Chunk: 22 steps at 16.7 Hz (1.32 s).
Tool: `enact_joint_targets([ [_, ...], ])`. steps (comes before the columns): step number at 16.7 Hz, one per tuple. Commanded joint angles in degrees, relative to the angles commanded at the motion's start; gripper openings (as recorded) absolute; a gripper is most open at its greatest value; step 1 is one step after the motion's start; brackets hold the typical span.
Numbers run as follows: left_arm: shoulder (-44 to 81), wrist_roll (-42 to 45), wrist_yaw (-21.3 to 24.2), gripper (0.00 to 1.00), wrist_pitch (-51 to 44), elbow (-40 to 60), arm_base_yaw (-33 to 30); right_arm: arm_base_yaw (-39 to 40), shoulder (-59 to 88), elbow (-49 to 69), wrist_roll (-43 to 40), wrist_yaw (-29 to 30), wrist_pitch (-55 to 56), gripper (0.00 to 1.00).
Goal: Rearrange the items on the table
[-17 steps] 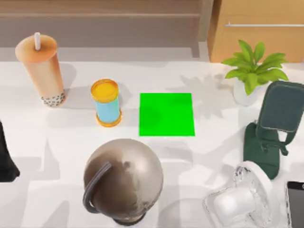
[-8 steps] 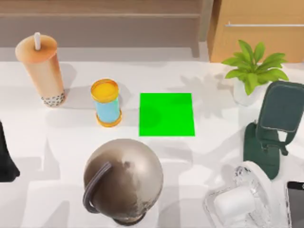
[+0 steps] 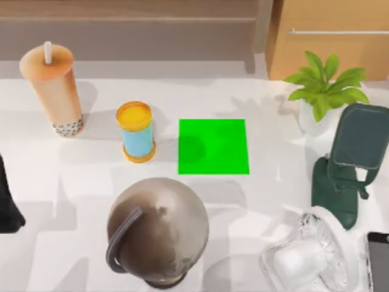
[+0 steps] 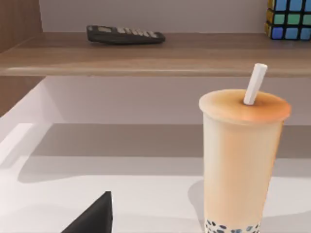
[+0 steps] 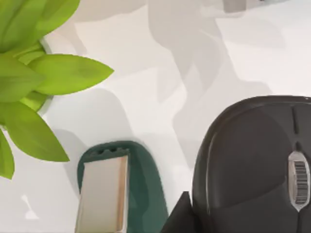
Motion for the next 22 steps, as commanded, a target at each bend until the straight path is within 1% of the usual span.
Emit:
enact_joint_targets([
  [7,0.0,0.0,0.0,1.0,0.0,0.0,0.0,20.47,23.34,30.7,6.92,-2.82,-12.76,0.0],
  [11,0.0,0.0,0.0,1.0,0.0,0.0,0.0,29.23,38.25,47.2,9.47,-2.42,-18.46,0.0],
  [14,0.0,0.0,0.0,1.0,0.0,0.0,0.0,32.69,48.8,57.58,10.31,-0.85,-20.35,0.0],
  [17,0.0,0.0,0.0,1.0,0.0,0.0,0.0,34.26,56.84,65.44,10.47,0.91,-20.86,0.0],
  [19,0.0,0.0,0.0,1.0,0.0,0.0,0.0,34.83,59.89,68.69,10.42,1.68,-20.84,0.0],
  [22,0.0,0.0,0.0,1.0,0.0,0.0,0.0,35.0,60.62,69.48,10.4,1.86,-20.81,0.0],
])
